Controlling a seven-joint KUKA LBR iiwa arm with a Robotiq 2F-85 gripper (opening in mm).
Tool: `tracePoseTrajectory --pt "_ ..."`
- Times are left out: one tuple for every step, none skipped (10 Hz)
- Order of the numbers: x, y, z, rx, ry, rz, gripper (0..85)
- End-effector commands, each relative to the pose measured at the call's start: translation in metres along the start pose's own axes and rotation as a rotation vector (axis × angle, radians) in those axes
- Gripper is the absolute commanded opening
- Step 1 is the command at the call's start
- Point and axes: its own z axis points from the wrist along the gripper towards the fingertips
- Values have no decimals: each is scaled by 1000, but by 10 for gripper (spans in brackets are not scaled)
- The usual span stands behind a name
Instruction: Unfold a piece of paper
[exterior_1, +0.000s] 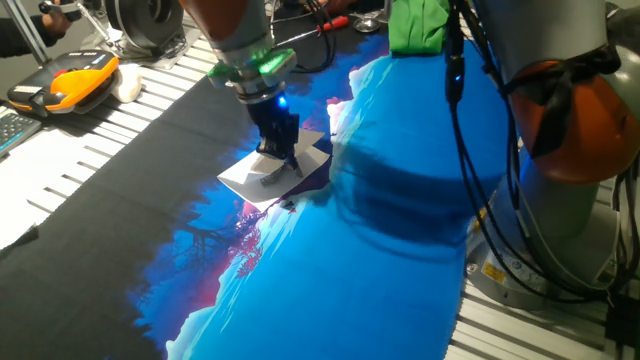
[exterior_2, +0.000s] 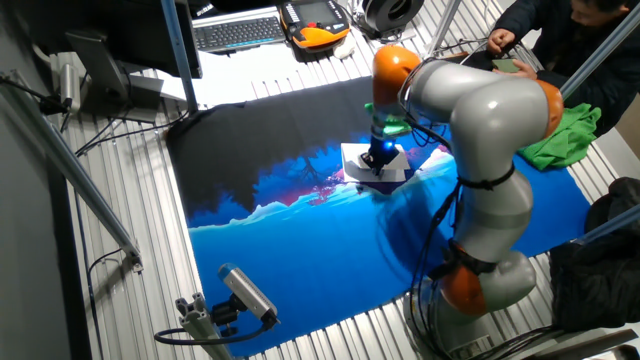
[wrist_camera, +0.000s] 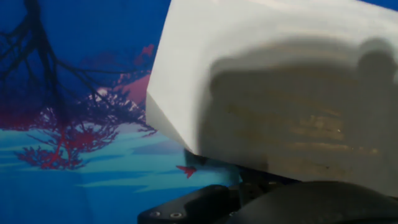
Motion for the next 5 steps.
tracePoseTrajectory --pt "0 0 0 4 -6 0 0" --pt "-1 0 0 7 -50 -4 0" --pt "-1 0 1 7 -126 -7 0" --pt "-3 1 2 1 -215 -4 0" --pt "-5 2 1 -3 -265 15 0"
